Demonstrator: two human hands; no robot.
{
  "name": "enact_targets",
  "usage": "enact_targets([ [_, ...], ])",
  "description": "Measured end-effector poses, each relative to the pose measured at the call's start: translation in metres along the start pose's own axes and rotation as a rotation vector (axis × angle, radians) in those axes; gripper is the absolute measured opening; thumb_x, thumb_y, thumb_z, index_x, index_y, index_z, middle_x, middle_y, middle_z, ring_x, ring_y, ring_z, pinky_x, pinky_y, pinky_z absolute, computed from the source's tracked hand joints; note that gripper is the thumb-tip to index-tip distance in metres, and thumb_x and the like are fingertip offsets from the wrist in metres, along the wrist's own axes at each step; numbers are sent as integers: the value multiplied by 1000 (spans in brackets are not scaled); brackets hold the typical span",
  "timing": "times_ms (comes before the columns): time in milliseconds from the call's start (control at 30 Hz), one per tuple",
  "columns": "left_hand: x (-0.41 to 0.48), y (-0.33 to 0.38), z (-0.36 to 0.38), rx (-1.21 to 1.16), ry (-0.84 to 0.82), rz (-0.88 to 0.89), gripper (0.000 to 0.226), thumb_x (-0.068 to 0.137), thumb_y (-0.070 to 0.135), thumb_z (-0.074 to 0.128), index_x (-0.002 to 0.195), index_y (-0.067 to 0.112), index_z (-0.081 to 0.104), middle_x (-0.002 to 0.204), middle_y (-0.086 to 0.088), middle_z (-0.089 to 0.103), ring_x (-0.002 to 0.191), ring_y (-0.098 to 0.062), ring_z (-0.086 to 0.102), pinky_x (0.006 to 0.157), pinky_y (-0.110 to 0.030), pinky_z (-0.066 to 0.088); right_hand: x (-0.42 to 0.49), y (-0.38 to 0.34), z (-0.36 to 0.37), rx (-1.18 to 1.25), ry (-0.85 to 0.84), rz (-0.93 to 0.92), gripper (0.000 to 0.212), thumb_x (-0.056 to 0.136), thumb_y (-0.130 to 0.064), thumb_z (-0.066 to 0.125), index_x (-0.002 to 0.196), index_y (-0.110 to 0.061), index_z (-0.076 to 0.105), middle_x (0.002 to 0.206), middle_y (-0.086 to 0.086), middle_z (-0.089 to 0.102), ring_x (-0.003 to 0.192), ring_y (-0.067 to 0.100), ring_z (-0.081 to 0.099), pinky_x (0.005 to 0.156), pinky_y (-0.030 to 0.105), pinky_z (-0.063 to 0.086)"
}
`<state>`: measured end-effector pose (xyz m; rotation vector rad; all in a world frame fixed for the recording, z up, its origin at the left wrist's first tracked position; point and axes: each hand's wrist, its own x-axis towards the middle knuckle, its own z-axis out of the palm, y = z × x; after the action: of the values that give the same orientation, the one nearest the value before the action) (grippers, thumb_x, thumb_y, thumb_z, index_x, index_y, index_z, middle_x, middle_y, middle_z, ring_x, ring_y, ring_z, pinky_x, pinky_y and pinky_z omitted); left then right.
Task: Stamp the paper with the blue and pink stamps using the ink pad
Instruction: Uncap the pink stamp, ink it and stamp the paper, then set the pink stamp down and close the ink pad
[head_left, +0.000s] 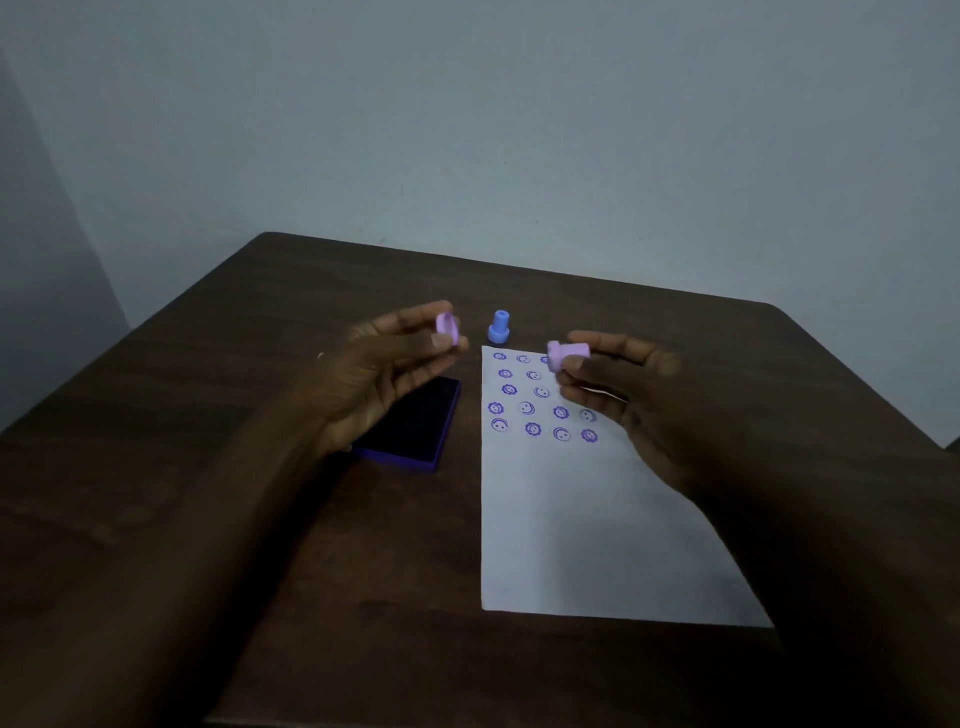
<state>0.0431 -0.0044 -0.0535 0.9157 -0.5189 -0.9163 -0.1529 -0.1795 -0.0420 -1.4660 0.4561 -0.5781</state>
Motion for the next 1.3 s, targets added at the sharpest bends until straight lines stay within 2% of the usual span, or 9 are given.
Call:
enact_targets([
  [167,1,-8,2,89,-71,-3,31,67,1,74,90,19,86,95,-4,83,88,-15,80,73,-20,62,6,-6,34,-58,-85,-85,34,69,-22,85,102,-21,79,105,8,79,99,25,75,85,32,60],
  [467,0,-8,3,153,-147,14,34,65,1,75,90,22,86,98,-3,83,88,-13,80,72,-19,61,6,-5,49,-158,-64,-66,40,71,-26,87,109,-19,77,105,8,79,101,29,74,96,49,56],
  [567,1,-10,3,193,-142,41,34,64,4,77,90,24,86,99,-2,84,90,-12,79,73,-18,61,4,-6,50,-183,-61,-47,44,69,-28,86,110,-19,76,102,8,79,98,27,75,93,45,58],
  [733,2,-13,1,309,-126,110,36,62,12,87,93,28,85,102,-1,83,97,-14,79,78,-20,61,4,-10,50,-312,-52,-96,34,79,-16,81,112,-15,76,97,4,80,89,17,77,80,27,60],
  [833,2,-13,0,351,-102,137,37,64,12,88,96,30,85,104,-2,83,99,-16,78,79,-21,61,6,-11,50,-315,-55,-102,31,79,-13,81,110,-14,76,95,5,81,88,18,77,81,28,61],
  [967,1,-9,4,358,-116,160,47,56,21,92,102,28,83,108,-4,82,102,-16,78,79,-22,61,13,-19,44,-322,-83,-135,35,76,-18,83,111,-16,75,97,5,80,91,23,76,83,32,61],
  [1067,3,-1,2,305,-19,184,50,56,23,89,105,30,80,112,4,81,104,-13,76,78,-21,61,35,-28,31,-294,30,-153,34,76,-15,84,109,-13,75,95,8,80,83,19,75,81,34,59],
  [1200,6,11,-12,285,177,156,30,72,24,78,102,28,76,100,5,81,93,-10,77,69,-18,61,70,-29,13,-459,137,-198,30,78,-19,81,107,-10,77,95,9,79,76,11,70,75,30,57],
  [1300,9,13,-21,277,252,108,14,91,16,71,101,25,75,85,8,81,81,-5,76,67,-18,62,94,-18,3,-662,177,-205,24,78,-19,80,102,-14,79,106,3,78,89,11,70,85,31,57],
])
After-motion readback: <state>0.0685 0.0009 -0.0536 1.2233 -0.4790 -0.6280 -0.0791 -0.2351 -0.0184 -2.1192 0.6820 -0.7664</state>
